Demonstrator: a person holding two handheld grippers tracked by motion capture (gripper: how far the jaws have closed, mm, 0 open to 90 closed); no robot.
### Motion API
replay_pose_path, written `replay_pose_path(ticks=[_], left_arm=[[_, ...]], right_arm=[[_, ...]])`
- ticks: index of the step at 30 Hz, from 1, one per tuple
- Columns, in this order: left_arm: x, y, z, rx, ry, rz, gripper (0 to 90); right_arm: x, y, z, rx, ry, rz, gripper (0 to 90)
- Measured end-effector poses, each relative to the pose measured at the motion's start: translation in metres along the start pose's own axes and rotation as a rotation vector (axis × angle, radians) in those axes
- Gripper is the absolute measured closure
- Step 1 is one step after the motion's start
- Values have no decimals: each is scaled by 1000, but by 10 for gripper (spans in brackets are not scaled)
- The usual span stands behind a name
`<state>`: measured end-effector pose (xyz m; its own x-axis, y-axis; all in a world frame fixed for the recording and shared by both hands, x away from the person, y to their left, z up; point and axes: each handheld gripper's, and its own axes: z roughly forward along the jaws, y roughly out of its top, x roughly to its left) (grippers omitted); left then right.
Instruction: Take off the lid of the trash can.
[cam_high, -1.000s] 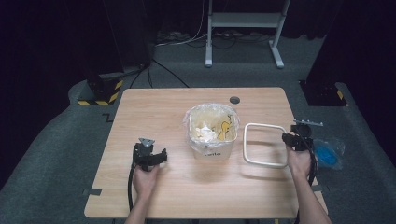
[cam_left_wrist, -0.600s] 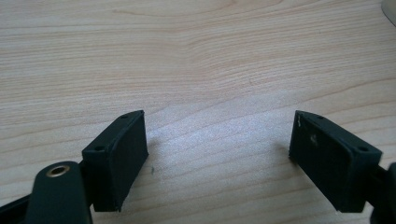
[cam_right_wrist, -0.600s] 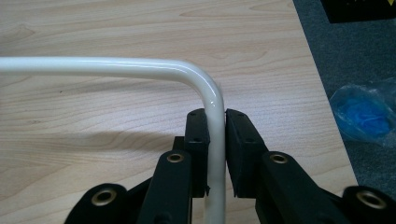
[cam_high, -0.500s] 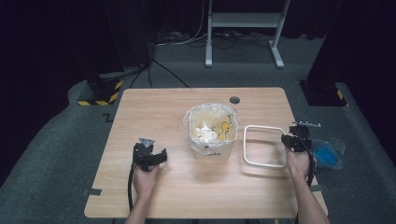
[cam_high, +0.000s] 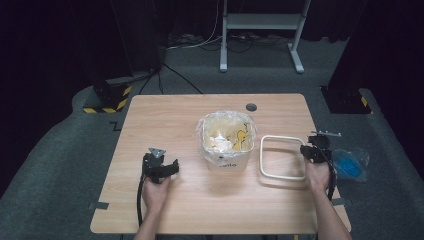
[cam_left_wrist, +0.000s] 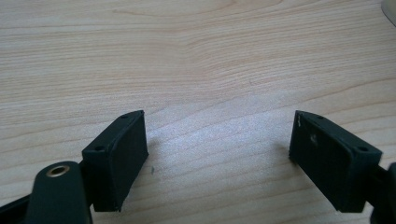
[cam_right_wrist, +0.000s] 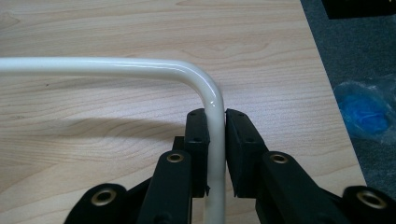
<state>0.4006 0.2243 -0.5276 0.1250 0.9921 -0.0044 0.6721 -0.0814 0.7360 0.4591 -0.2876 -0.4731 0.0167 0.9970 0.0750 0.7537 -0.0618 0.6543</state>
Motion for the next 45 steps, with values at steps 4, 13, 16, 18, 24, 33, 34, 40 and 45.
replay_pose_path(ticks=[4, 13, 16, 18, 24, 33, 34, 40, 45], left_arm=[[0, 0, 0, 0, 0, 0, 192], [0, 0, 0, 0, 0, 0, 192], [0, 0, 0, 0, 0, 0, 192], [0, 0, 0, 0, 0, 0, 192], [0, 0, 0, 0, 0, 0, 192], [0, 0, 0, 0, 0, 0, 192], [0, 0, 0, 0, 0, 0, 192], [0, 0, 0, 0, 0, 0, 192], [0, 0, 0, 0, 0, -1, 192]], right_arm=[[-1, -1, 2, 3, -1, 2, 793], [-1, -4, 7, 8, -2, 4, 785], [-2, -4, 7, 11, -3, 8, 785], [-2, -4, 7, 11, -4, 10, 785], [-1, -4, 10, 18, -7, 7, 785], [2, -6, 15, 31, 0, 7, 780], [2, -6, 15, 31, -1, 5, 779], [2, -7, 16, 33, 4, 6, 764], [3, -9, 19, 36, 9, 5, 731]])
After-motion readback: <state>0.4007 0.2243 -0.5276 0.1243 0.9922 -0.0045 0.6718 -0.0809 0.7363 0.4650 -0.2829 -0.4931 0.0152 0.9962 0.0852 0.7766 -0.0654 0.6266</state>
